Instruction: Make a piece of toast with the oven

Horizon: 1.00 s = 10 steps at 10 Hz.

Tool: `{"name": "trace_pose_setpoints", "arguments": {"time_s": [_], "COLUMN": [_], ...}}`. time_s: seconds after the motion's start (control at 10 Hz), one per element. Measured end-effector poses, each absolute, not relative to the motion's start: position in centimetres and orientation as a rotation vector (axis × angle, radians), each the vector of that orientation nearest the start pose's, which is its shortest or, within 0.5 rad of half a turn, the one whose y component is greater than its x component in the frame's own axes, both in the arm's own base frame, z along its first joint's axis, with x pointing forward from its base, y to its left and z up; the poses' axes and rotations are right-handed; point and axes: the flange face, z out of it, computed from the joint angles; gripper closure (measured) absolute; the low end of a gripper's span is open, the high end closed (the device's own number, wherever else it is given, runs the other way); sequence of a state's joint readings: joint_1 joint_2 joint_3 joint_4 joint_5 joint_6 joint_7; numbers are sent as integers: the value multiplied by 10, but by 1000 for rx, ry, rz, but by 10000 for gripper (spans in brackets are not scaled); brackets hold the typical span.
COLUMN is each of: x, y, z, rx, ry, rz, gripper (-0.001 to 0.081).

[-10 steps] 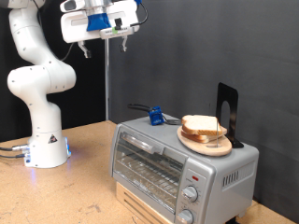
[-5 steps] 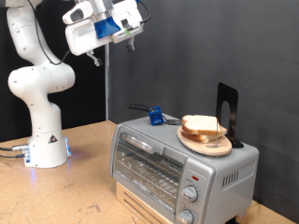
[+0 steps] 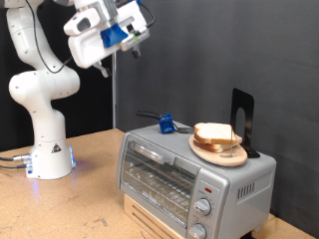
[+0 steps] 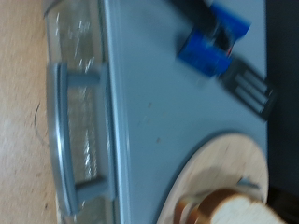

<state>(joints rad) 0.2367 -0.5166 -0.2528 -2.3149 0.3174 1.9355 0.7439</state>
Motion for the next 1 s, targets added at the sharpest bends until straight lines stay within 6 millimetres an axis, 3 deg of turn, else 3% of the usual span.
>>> {"name": "trace_pose_setpoints", "arguments": {"time_s": [0.5, 0.8, 1.0], "x": [439, 443, 438], "y": [-4, -4, -5], "z": [487, 478, 475], "rx": [-2488, -2478, -2521], "ry": [1180, 1213, 1137], "rz": [39, 46, 80], "gripper": [-3, -3, -3]}}
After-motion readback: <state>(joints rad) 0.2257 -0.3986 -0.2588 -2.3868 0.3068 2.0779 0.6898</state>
